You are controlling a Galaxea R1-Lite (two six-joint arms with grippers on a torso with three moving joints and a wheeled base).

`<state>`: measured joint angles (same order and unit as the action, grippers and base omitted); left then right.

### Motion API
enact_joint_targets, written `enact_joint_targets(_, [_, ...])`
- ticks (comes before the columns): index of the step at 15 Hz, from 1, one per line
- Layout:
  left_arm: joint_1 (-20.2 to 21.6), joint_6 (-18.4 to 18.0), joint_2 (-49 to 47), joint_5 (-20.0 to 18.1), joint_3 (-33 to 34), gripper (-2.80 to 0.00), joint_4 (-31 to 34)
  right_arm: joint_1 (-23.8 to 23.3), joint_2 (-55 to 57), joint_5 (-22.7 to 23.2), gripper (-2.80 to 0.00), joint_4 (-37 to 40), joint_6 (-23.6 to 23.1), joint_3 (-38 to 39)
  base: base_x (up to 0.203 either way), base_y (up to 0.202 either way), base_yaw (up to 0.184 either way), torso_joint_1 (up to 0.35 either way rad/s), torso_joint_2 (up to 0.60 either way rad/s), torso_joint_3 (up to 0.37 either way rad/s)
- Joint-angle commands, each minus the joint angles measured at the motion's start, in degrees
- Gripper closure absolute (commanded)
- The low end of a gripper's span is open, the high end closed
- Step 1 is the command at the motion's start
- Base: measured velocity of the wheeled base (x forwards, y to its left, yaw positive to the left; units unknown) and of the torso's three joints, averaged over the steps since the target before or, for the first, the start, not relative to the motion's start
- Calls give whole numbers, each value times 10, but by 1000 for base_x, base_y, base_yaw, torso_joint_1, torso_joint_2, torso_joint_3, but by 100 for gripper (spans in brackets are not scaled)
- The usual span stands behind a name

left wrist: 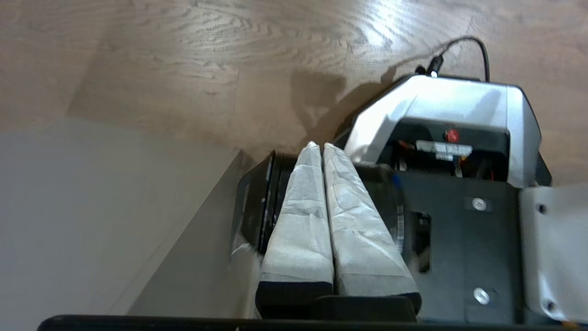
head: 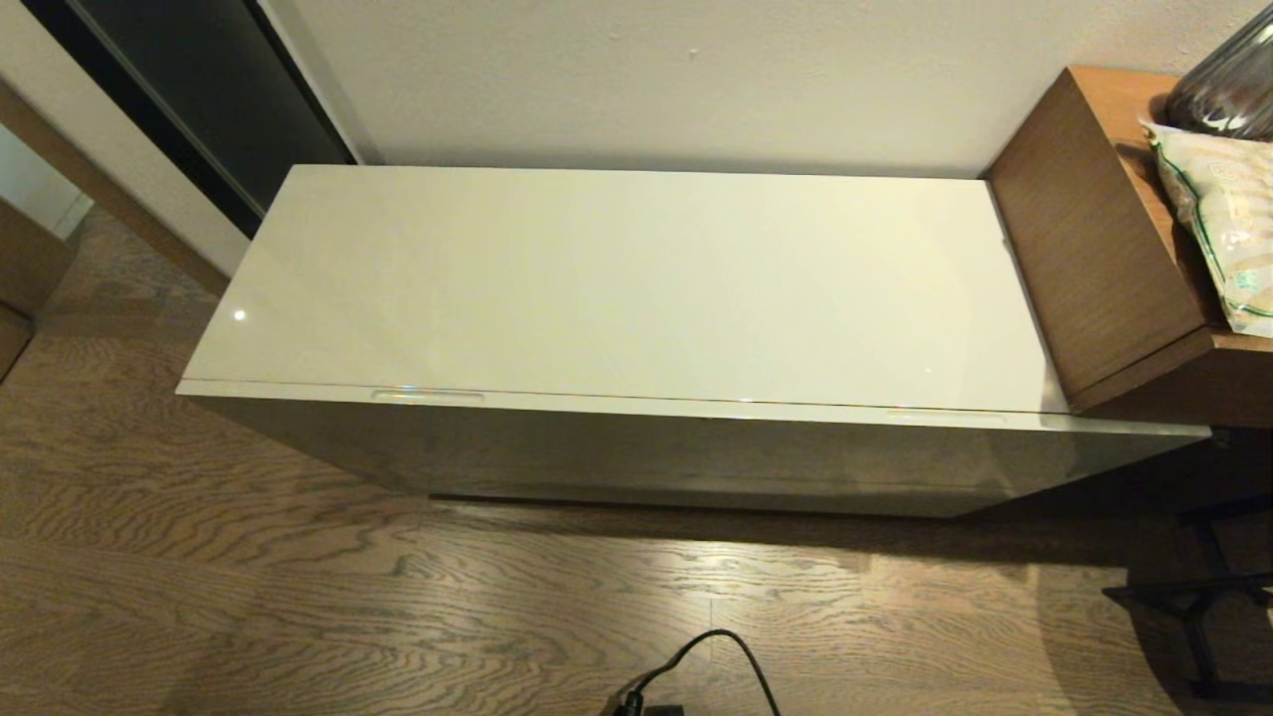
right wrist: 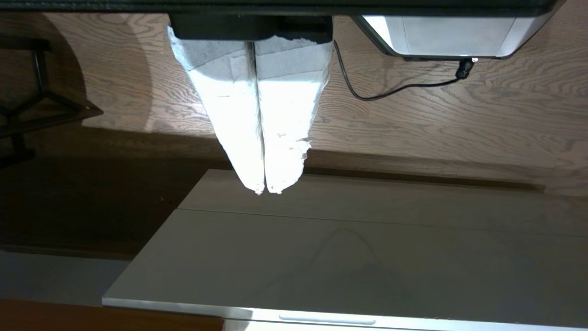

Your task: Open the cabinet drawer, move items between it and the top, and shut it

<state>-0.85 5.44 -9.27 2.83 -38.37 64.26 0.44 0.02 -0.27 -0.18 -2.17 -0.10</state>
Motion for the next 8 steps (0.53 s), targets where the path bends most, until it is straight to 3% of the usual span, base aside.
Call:
enact_joint_targets(1, [4, -5, 78, -4, 36, 0, -19, 0, -1, 0, 0, -1, 0, 0, 0, 0, 0, 0, 0, 0])
enact_joint_targets(3, [5, -26, 98, -8, 96, 0, -124, 0, -1, 0, 0, 0, 0, 0, 0, 0, 0, 0, 0, 0])
enact_joint_targets(8, [6, -73, 92, -13, 312, 0, -499, 0, -1, 0, 0, 0, 0, 0, 0, 0, 0, 0, 0, 0])
